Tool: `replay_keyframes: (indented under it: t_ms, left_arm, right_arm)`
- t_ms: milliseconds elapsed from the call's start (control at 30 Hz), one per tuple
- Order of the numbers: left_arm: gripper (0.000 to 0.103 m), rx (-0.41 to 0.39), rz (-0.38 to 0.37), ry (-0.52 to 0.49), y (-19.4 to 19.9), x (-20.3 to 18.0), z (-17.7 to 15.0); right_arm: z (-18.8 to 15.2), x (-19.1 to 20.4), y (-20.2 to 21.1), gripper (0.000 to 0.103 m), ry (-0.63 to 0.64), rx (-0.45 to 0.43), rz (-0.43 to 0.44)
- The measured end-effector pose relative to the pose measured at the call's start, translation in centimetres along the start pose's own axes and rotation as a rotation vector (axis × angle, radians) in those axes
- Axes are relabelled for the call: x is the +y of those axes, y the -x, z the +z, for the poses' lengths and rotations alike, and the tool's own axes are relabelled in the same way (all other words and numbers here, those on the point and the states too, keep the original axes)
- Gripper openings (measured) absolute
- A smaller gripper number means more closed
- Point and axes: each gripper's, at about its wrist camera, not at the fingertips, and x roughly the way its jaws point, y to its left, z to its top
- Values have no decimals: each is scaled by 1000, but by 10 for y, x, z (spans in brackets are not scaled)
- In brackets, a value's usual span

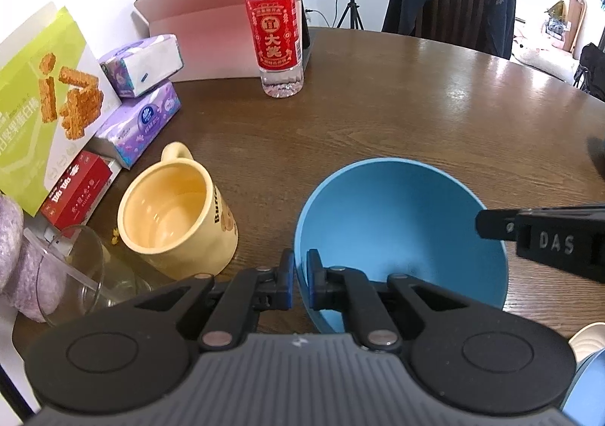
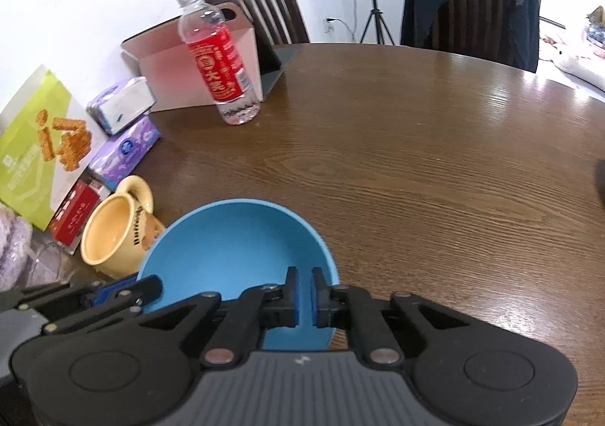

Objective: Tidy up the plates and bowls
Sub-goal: 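Lower the bowl into the first bowl and open both grippers, then move both tools to the rim of the third blue bowl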

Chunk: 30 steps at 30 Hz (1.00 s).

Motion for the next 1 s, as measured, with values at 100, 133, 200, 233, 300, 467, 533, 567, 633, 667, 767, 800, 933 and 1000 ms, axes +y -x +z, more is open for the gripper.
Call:
replay_keyframes:
  t_ms: [100, 133, 200, 233, 300, 467, 533, 567, 633, 667, 767, 800, 933, 1000]
  left_arm:
    - [7, -6, 1, 0, -1, 0, -1]
    - [7, -5, 0, 2, -1, 0, -1]
    - [7, -1, -5, 8, -1, 1, 0]
    - [7, 3, -8, 15, -1, 2, 1]
    - [8, 16, -19, 33, 1, 4, 3]
    - [21, 2, -20, 57, 15, 11, 10]
    - [43, -15, -9, 64, 24, 12, 14]
    - [54, -27, -3, 67, 29, 12, 16]
    - [66, -48, 1, 66, 39, 11, 20]
    - [78, -54, 5, 63, 42, 9, 22]
    - [98, -89, 18, 51, 57, 1, 26]
    - [103, -100, 18, 44, 62, -3, 28]
    - [103, -112, 12, 19, 77, -21, 31]
    - [103, -119, 4, 10, 84, -33, 32]
  right_arm:
    - [-1, -3, 0, 11, -3, -2, -1]
    - [-1, -3, 0, 11, -5, -2, -1]
    - [0, -4, 0, 11, -11, -3, 3]
    - [0, -5, 1, 11, -13, -5, 5]
    - [1, -6, 3, 11, -17, -11, 5]
    - [4, -12, 14, 21, -39, -34, 9]
    - [5, -16, 22, 35, -48, -48, 3]
    - [5, -19, 25, 44, -52, -54, -2]
    - [6, -25, 33, 59, -64, -64, -20]
    - [6, -29, 37, 68, -71, -70, -29]
    - [4, -43, 50, 89, -100, -85, -59]
    - [3, -48, 54, 90, -110, -88, -67]
    - [-4, -73, 72, 100, -148, -83, -128]
    - [-9, -87, 85, 102, -172, -94, -153]
